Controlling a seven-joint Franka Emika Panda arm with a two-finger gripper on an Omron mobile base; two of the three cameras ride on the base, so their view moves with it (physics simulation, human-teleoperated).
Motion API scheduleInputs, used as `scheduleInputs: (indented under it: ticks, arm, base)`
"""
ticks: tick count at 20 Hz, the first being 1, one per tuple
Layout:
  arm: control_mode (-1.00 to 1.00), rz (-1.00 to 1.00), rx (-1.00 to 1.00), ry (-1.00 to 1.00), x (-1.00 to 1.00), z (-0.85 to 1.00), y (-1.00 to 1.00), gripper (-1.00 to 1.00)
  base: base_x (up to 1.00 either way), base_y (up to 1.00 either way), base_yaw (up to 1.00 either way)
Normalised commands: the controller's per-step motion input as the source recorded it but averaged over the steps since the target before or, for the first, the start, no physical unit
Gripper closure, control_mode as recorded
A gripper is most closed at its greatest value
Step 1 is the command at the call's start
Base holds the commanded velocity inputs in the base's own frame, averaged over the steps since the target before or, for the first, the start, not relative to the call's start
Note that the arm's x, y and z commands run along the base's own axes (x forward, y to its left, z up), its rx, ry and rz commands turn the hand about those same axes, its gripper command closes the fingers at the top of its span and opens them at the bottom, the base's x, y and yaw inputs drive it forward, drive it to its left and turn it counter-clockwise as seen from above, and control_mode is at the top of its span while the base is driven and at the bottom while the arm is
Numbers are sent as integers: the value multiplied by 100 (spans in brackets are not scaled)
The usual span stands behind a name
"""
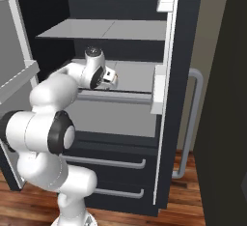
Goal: Retrieve the pear and banana from the fridge and place them into the bowl on the dining table.
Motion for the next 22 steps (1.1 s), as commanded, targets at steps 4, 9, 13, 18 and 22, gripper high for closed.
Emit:
scheduleInputs:
  ticks: [4,9,13,18,22]
  arm:
    - [-100,0,0,0,41,-21,9,-100]
    - [-100,0,-2,0,32,-4,13,-100]
    - [-100,0,-5,0,30,-4,6,-100]
    - [-100,0,-5,0,36,-20,0,-100]
    - [-100,0,-1,0,42,-21,0,-100]
  base:
    - [0,0,0]
    - [0,0,0]
    - [0,0,0]
    - [0,0,0]
    - [0,0,0]
